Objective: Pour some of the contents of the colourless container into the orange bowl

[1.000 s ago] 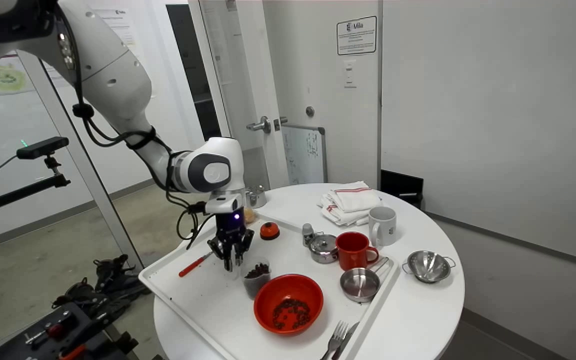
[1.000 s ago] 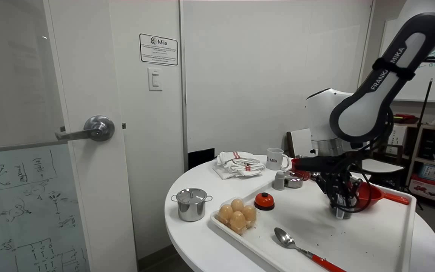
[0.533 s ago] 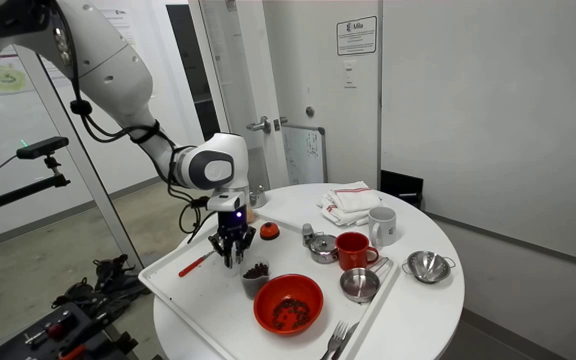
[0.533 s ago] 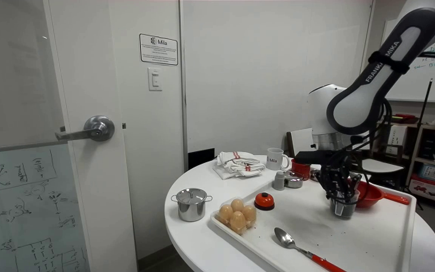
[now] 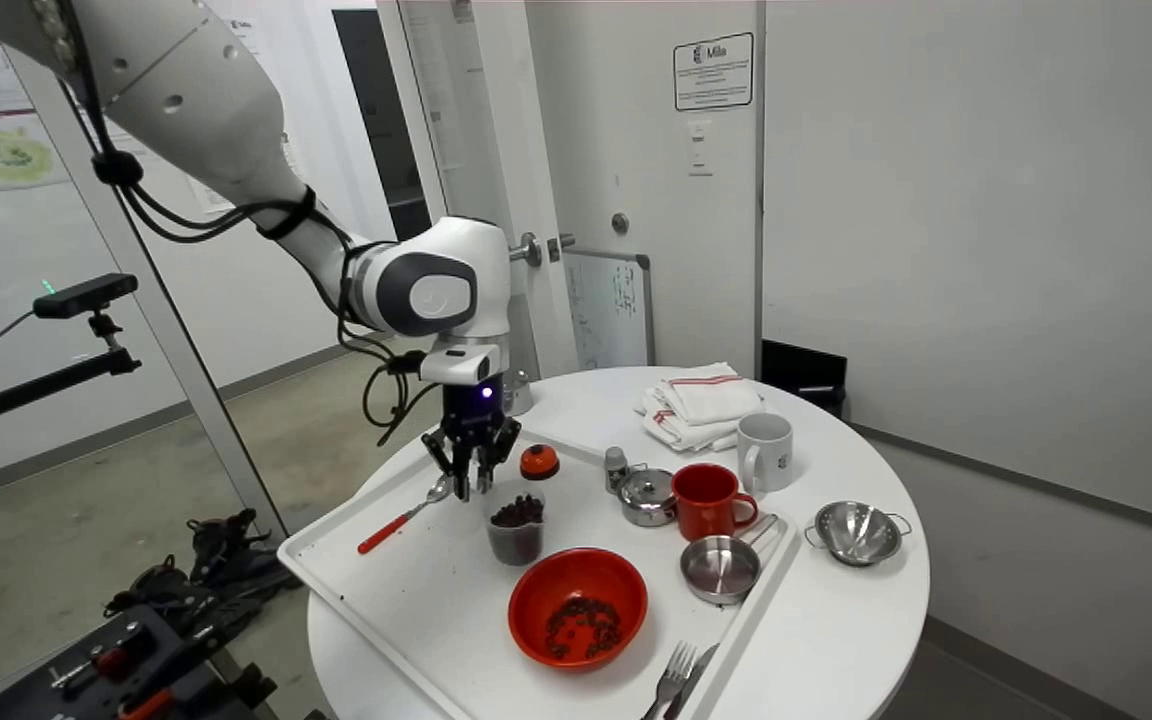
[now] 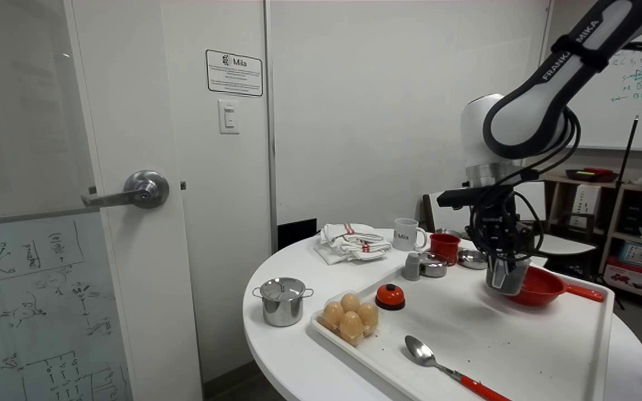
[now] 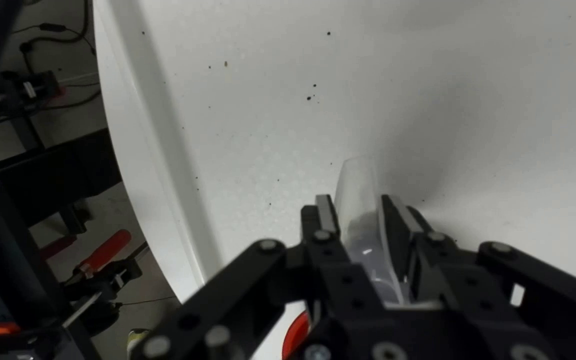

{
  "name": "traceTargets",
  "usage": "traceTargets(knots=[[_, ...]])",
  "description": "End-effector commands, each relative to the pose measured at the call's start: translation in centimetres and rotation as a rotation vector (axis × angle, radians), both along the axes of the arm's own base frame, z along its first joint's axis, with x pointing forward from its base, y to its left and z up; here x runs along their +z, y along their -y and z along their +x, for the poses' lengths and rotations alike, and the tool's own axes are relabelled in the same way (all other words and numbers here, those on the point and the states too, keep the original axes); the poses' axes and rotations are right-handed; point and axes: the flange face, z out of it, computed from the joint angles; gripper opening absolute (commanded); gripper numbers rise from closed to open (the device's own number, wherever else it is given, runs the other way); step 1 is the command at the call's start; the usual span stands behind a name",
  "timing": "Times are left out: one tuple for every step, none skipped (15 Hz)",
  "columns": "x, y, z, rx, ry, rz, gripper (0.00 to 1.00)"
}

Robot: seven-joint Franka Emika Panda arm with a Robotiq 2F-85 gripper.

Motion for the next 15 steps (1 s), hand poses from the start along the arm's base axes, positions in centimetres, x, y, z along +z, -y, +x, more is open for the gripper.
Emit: traceTargets(knots=[[2.6, 1.6, -0.5, 0.027, 0.044, 0.098, 0.07], [2.8, 2.2, -0.5, 0.035, 0.053, 0.13, 0.07], [2.8, 3.1, -0.7, 0.031, 0.066, 0.166, 0.07], [2.9, 3.9, -1.0, 0.024, 0.077, 0.197, 0.07], [2.7, 4.8, -1.6, 0.01, 0.091, 0.232, 0.07], [2.6, 5.7, -2.1, 0.002, 0.102, 0.266, 0.07], [2.3, 6.6, -2.9, -0.011, 0.115, 0.305, 0.07], [2.0, 7.3, -3.5, -0.013, 0.129, 0.342, 0.07], [1.7, 8.0, -4.1, -0.016, 0.141, 0.373, 0.07], [1.4, 8.6, -4.8, -0.018, 0.153, 0.4, 0.07], [1.2, 9.3, -5.6, -0.019, 0.169, 0.426, 0.07], [1.0, 9.8, -6.3, -0.017, 0.186, 0.45, 0.07], [0.9, 10.4, -7.1, -0.016, 0.209, 0.471, 0.07], [0.8, 10.8, -7.8, -0.018, 0.234, 0.491, 0.07], [0.7, 11.4, -8.9, -0.035, 0.27, 0.511, 0.07]])
